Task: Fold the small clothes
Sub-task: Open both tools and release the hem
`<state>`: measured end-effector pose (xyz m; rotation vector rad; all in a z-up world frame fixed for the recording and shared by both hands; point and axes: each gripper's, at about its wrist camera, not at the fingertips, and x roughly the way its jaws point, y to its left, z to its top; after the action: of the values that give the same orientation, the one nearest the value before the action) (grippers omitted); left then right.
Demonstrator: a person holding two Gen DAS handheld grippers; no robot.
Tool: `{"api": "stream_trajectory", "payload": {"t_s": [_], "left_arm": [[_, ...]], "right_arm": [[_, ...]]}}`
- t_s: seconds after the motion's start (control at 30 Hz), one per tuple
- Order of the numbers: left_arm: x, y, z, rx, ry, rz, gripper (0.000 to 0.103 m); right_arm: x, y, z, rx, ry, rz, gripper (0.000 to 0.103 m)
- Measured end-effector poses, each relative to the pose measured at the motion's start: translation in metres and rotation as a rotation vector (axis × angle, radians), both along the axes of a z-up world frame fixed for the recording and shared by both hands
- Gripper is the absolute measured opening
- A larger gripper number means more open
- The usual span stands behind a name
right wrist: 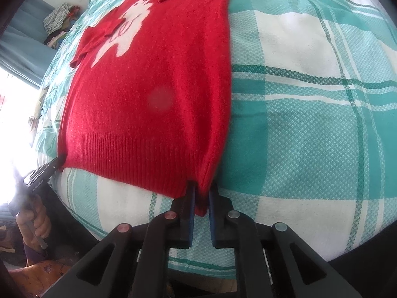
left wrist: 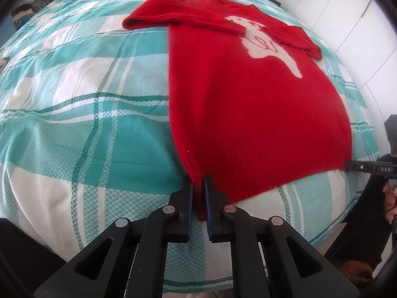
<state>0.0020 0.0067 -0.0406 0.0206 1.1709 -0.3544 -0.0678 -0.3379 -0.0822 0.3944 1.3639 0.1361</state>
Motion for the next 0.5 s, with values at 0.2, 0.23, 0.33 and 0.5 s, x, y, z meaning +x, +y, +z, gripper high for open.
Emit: {"api": "stream_trajectory", "payload": {"t_s": [0.2,0.23,0.33,0.5], "left_arm": [[-0.021,0.002,0.025,0.043,-0.036,-0.027,0.065],[-0.025,0.003,0.032,0.059,-0.05,-0.036,0.066],[-0.028,0.011,0.059,0.074,-0.128,-0.037,0.074],[0.01,0.019,0.103,-0.015,-0.303,0.058,0.089]], "right_arm": [[-0.014,-0.011,0.012,0.025,0.042,-0.005,0.026],[-0.017,-0.017,0.019,0.009,0.039,-0.005,0.027],[-0.014,-0.038,0.049,-0.108,-0.013,-0.012,0.037],[0.036,-0.063,0.103,-0.509,-0.238,0.032,0.053]]}}
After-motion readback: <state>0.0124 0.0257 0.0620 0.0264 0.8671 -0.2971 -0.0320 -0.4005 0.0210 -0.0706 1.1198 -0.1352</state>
